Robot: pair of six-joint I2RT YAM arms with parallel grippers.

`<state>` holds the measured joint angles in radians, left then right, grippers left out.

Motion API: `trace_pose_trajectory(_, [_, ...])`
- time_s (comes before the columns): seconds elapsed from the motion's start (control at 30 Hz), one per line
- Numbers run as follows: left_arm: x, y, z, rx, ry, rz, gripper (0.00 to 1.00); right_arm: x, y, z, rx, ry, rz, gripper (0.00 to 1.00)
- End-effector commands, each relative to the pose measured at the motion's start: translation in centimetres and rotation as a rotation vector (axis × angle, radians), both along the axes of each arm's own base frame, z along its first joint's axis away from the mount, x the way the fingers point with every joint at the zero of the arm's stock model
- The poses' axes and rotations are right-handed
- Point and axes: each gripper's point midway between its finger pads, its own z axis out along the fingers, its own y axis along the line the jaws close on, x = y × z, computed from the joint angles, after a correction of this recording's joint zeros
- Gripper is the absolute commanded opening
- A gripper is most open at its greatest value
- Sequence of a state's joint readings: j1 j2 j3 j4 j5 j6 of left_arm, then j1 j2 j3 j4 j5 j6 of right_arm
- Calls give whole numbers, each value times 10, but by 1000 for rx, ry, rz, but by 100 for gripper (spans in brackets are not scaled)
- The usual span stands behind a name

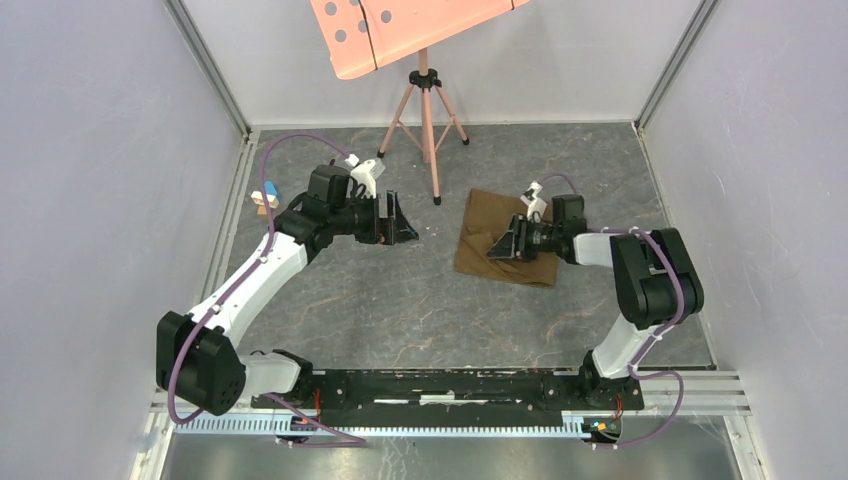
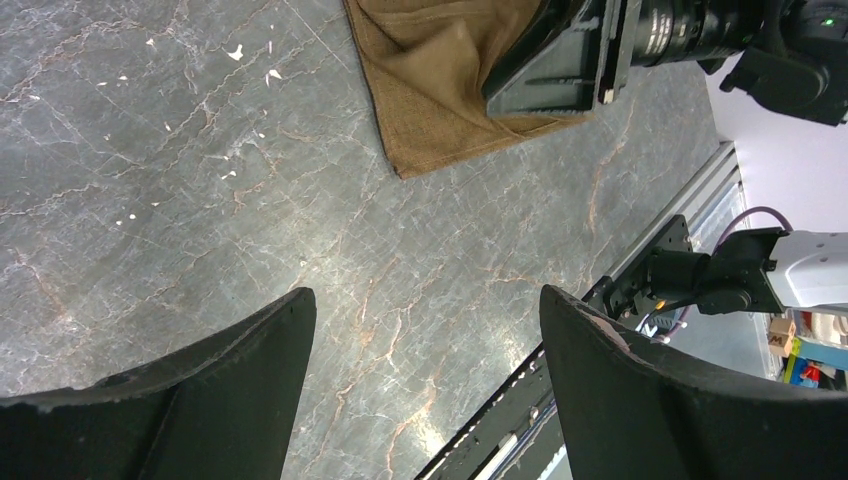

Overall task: Fold the napkin into a case and place the utensils inside
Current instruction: Fold the rectangle-folded napkin at the center of the board, then smooth out the square-folded napkin at the center of the board.

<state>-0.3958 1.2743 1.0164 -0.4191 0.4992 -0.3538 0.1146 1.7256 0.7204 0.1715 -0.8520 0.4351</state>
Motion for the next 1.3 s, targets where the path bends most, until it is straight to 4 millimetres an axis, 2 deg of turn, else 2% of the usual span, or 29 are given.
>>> trace_pose_trajectory(0.0, [4, 3, 8, 15, -73, -23, 89, -1, 37, 21, 49, -68, 83, 42])
trace_pose_trajectory(0.13, [4, 3, 6, 15, -67, -25, 89, -22, 49, 17, 11, -79, 149, 48])
trace_pose_trajectory(0.23, [4, 0, 5, 6, -60, -30, 89, -20, 41, 18, -48, -111, 152, 58])
trace_pose_trajectory(0.33, [3, -2, -1, 0, -34, -37, 89, -16, 33, 31, -61, -151, 148, 60])
trace_pose_trajectory(0.43, [3, -7, -8, -19, 7, -43, 89, -14, 14, 30, -139, -156, 113, 60])
trace_pose_trajectory(0.53, [0, -21, -25, -52, 98, -50, 89, -16, -18, 18, -254, -132, 35, 52])
trace_pose_trajectory(0.63, [-6, -48, -43, -77, 195, -71, 88, -31, -44, 0, -386, -103, -10, 41])
trace_pose_trajectory(0.7, [-8, -66, -56, -77, 252, -71, 87, -41, -61, -10, -471, -89, -45, 38])
trace_pose_trajectory(0.8, [-6, -95, -59, -134, 281, -70, 86, -51, -88, -22, -595, -81, -107, 36])
trace_pose_trajectory(0.83, [-7, -105, -59, -143, 282, -82, 85, -53, -87, -22, -581, -92, -101, 35])
trace_pose_trajectory(0.93, [-10, -136, -59, -144, 273, -143, 81, -52, -66, -8, -453, -148, -47, 35])
trace_pose_trajectory(1.03, [-14, -161, -70, -138, 303, -188, 72, -48, -57, 6, -397, -175, -41, 41])
trace_pose_trajectory(1.13, [-13, -173, -87, -145, 342, -187, 58, -46, -52, 13, -367, -186, -33, 49])
trace_pose_trajectory(1.27, [-7, -176, -105, -122, 363, -174, 50, -46, -57, 17, -365, -191, -50, 53])
